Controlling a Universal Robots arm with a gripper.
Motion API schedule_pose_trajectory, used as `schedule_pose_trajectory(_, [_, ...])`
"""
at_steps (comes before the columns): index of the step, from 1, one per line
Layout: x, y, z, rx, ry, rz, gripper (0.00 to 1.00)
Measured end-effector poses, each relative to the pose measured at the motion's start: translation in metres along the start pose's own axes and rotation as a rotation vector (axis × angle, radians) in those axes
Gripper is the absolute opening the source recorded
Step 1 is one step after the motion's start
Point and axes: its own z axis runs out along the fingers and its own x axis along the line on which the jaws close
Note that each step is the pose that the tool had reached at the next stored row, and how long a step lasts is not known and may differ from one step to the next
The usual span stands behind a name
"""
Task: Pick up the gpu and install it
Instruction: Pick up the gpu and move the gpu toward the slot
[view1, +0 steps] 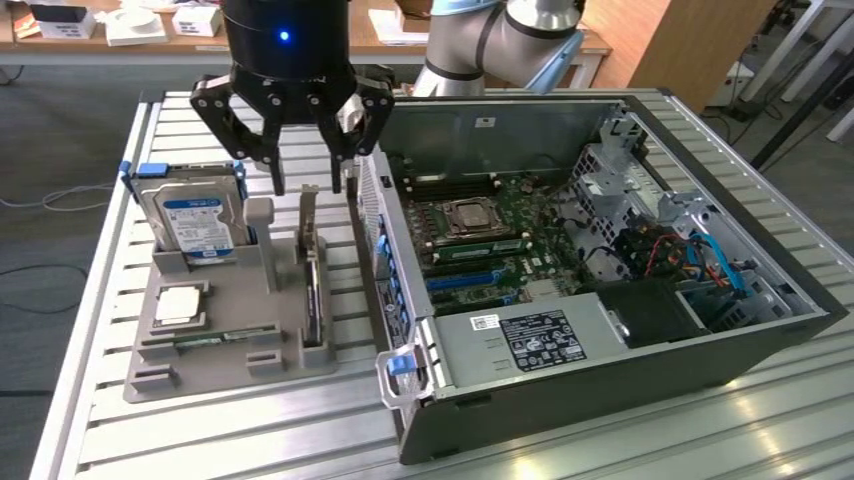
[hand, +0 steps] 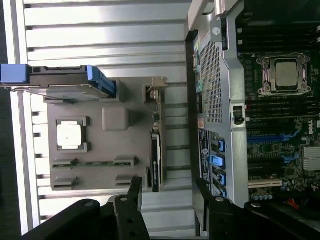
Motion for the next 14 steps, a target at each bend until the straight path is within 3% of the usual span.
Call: schedule_pose_trajectory(14, [0.001,-0.0012,0.0234,0.0004,-0.0018,0.000,0.53])
